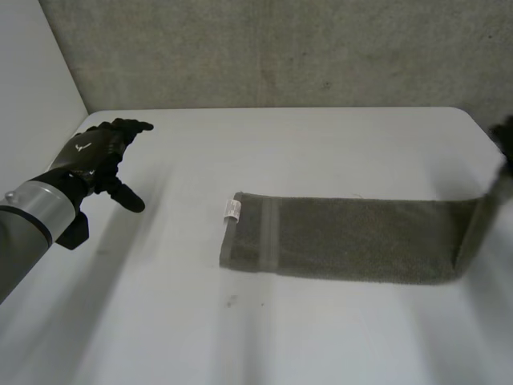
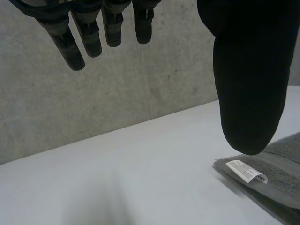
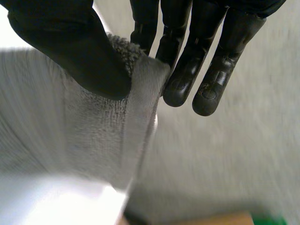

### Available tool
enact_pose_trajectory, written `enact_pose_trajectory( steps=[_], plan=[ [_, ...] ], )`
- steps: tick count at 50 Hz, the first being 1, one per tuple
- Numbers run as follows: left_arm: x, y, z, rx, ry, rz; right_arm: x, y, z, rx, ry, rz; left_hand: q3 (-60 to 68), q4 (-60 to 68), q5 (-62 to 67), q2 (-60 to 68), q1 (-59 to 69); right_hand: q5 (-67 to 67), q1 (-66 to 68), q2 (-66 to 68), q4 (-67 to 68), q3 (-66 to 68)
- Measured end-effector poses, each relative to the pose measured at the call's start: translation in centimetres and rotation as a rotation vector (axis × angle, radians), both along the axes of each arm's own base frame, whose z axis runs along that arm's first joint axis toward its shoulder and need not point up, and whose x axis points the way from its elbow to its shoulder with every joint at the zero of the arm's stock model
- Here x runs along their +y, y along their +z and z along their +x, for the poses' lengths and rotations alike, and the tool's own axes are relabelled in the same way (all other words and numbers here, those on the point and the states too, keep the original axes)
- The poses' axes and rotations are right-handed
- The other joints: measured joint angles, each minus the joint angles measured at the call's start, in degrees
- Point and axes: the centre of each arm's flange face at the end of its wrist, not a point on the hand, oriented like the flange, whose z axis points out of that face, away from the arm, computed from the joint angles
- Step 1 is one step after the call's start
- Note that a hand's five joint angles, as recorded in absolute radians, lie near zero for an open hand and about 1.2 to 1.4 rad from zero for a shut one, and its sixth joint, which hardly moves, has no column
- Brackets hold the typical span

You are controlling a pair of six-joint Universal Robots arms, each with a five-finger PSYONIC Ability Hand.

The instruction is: Fold the towel.

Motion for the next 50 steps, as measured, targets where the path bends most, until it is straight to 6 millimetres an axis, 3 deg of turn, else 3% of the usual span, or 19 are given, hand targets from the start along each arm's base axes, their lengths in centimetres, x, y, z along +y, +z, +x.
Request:
enact_pose_trajectory(
  steps=[2,3,6,8,9,10,14,18,20,21,22,25,28,31,34,41,42,48,50],
  plan=[
    [0.1,0.1,0.0,0.0,0.0,-0.004,0.9,0.7,2.6,-0.03,0.07,-0.017,0.0,0.0,0.0,0.0,0.0,0.03,0.0,0.0,0.0,0.0],
    [0.1,0.2,0.0,0.001,0.0,-0.007,2.4,1.1,6.4,-0.06,0.177,-0.03,0.0,0.0,0.0,0.0,0.0,0.05,0.73,0.36,0.01,0.02],
    [0.2,0.3,0.0,0.002,-0.001,-0.011,4.5,1.1,10.7,-0.082,0.301,-0.034,0.0,0.0,0.0,0.0,0.0,0.1,0.76,0.45,0.01,0.07],
    [0.3,0.4,0.0,0.002,-0.002,-0.015,8.0,0.3,16.4,-0.1,0.473,-0.023,0.0,0.0,0.0,-0.01,0.0,0.12,0.76,0.45,0.01,0.3],
    [0.3,0.4,0.0,0.002,-0.002,-0.015,8.0,0.3,16.4,-0.1,0.473,-0.023,0.0,0.0,0.0,-0.01,0.0,0.12,0.76,0.45,0.01,0.3],
    [0.3,0.5,0.0,0.003,-0.003,-0.017,10.6,-0.8,20.0,-0.104,0.584,-0.002,0.0,0.0,0.0,-0.01,0.0,0.17,0.76,0.45,0.01,0.33],
    [0.4,0.5,-0.2,0.003,-0.007,-0.02,15.3,-4.2,25.5,-0.09,0.759,0.062,0.0,0.0,0.0,-0.01,0.0,0.22,0.76,0.45,0.01,0.33],
    [0.3,0.4,-0.3,0.004,-0.01,-0.029,17.3,-6.9,27.6,-0.07,0.828,0.111,0.0,0.0,0.0,-0.01,0.0,0.23,0.76,0.45,0.01,0.33],
    [0.0,0.2,-0.4,0.006,-0.012,-0.041,18.2,-8.6,28.4,-0.054,0.851,0.144,0.0,0.0,0.0,-0.01,0.0,-8.31,-6.4,-10.99,-11.07,-10.63],
    [0.0,0.1,-0.4,0.006,-0.013,-0.043,18.3,-9.0,28.5,-0.051,0.853,0.151,0.0,0.0,0.0,-0.01,0.0,-8.31,-6.4,-10.99,-11.07,-10.63],
    [-0.2,-0.1,-0.5,0.006,-0.014,-0.047,18.4,-9.6,28.6,-0.044,0.849,0.165,0.0,0.0,0.0,-0.01,0.0,-28.96,-25.35,-32.62,-32.63,-32.15],
    [-0.6,-0.8,-0.9,0.006,-0.02,-0.047,18.1,-9.9,28.2,-0.035,0.807,0.181,0.0,0.0,0.0,-0.02,0.0,-50.82,-41.51,-52.9,-54.44,-54.21],
    [-0.7,-1.2,-1.1,0.005,-0.026,-0.042,17.8,-9.7,27.6,-0.034,0.773,0.187,0.0,0.0,0.0,-0.02,0.0,-51.75,-41.86,-53.58,-55.12,-55.42],
    [-0.8,-2.1,-2.0,0.002,-0.05,-0.024,16.3,-8.4,25.1,-0.05,0.652,0.22,0.0,0.0,0.0,-0.02,0.0,-52.03,-41.86,-53.76,-55.14,-55.85],
    [-0.6,-2.8,-3.1,-0.004,-0.071,-0.009,14.3,-7.4,21.0,-0.115,0.507,0.288,0.0,0.0,0.0,-0.02,0.0,-52.26,-41.87,-53.76,-55.14,-55.86],
    [0.0,-3.6,-4.8,-0.02,-0.099,0.002,12.7,-7.7,14.1,-0.249,0.35,0.425,0.0,0.0,0.0,-0.02,0.0,-52.3,-41.87,-53.76,-55.15,-55.86],
    [0.2,-3.7,-5.1,-0.025,-0.106,0.001,12.6,-8.3,12.7,-0.276,0.326,0.457,0.0,0.0,0.0,-0.02,0.0,-52.11,-41.75,-53.58,-54.96,-55.49],
    [0.7,-3.9,-5.7,-0.049,-0.124,-0.006,12.1,-9.8,9.9,-0.317,0.275,0.489,0.0,0.0,0.0,-0.02,0.0,-35.98,-27.11,-36.73,-38.11,-37.56],
    [1.0,-4.0,-6.0,-0.06,-0.137,-0.009,11.7,-10.5,8.8,-0.325,0.249,0.472,0.0,0.0,0.0,-0.02,0.0,-9.09,-6.65,-7.5,-9.69,-8.84]
  ],
)
